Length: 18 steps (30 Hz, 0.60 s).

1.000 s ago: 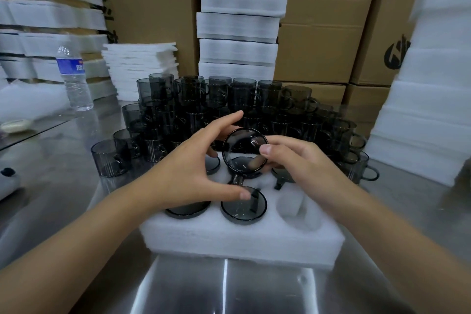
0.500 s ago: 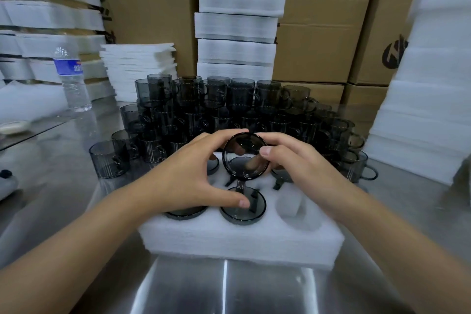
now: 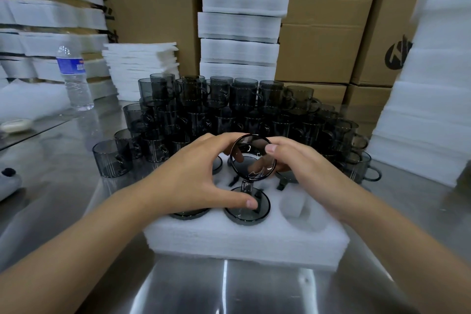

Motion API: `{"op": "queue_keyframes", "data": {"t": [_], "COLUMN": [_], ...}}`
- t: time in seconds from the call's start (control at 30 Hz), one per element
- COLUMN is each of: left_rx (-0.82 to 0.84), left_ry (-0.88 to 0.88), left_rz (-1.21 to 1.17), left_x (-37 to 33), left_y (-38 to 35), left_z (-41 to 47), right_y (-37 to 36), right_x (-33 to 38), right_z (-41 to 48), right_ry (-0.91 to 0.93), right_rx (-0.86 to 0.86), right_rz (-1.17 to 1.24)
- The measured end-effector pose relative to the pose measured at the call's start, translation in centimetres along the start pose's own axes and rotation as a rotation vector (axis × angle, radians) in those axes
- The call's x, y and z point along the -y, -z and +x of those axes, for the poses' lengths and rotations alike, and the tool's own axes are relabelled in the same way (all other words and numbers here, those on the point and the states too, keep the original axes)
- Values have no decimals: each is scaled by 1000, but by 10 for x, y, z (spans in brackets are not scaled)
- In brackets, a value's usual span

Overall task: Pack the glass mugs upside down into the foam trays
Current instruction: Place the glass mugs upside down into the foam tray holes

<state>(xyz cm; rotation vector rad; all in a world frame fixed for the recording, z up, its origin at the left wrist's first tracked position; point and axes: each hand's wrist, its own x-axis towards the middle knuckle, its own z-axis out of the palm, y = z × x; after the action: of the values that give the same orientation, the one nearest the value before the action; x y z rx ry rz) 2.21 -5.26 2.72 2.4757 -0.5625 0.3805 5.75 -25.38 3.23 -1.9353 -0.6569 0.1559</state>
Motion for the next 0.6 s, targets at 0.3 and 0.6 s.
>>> {"op": "queue_keyframes", "data": {"t": [0.3,0.6], "left_rx": [-11,6], "left_ry": [-3,-2], "left_rz": [15,-2], "left_x": [-2,-4], "left_y": [1,1], "left_z": [0,-1], "right_y": [0,-1], "right_x": [1,3], "right_z": [-1,-2], "right_ry": [-18,-41], "right_rx": [6,-1], "right_rz": [-20,-22]}}
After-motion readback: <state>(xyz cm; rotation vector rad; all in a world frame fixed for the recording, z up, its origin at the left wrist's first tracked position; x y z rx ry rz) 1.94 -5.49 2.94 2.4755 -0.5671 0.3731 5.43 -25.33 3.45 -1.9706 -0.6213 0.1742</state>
